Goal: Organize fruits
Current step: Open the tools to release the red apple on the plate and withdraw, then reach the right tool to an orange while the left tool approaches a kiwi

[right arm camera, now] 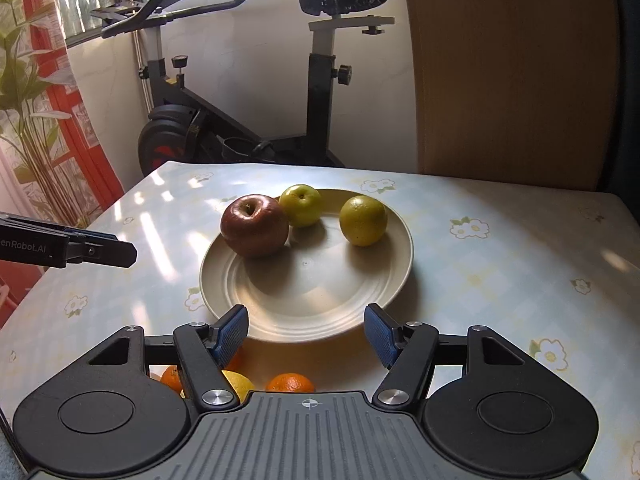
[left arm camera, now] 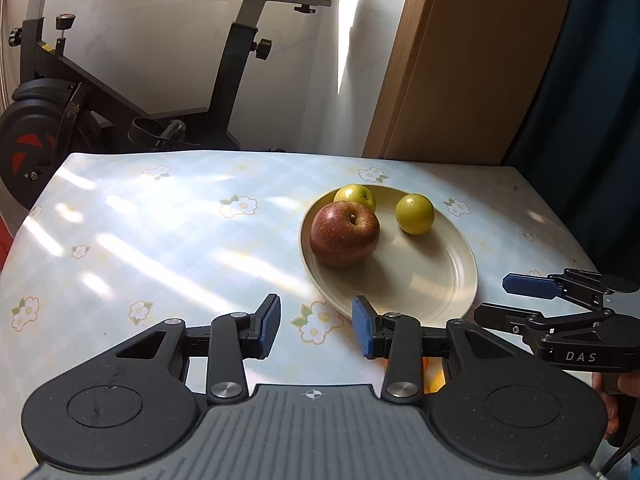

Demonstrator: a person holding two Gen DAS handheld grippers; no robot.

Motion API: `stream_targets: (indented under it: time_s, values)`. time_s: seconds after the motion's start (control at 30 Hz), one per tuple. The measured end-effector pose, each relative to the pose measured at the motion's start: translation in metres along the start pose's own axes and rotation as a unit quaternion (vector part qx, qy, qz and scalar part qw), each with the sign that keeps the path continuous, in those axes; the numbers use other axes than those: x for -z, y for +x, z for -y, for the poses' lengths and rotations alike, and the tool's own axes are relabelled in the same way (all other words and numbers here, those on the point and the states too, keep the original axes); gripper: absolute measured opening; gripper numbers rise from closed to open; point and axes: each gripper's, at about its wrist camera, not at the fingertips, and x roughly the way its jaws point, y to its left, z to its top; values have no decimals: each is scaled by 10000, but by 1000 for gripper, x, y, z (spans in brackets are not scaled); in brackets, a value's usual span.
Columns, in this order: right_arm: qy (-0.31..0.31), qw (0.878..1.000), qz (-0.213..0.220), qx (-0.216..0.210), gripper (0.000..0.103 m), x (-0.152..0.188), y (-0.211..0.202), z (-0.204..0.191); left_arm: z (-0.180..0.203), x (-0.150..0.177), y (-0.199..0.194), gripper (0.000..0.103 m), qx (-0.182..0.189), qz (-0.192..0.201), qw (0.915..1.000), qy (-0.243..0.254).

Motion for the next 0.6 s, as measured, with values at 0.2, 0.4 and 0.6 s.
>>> stream_targets:
  time_s: [0.2,0.4,0.6]
  values:
    - [201,9997,-53,103,61,12,-13,1,14,13,-15,42,48,72,10000,-36]
    - [132,9989,-239,390,55,16,-21,6,23,27,-24,42,156,64,9998,100]
    - [142,9984,-341,423,45,18,-22,14,20,34,-25,42,110,26,9999,23]
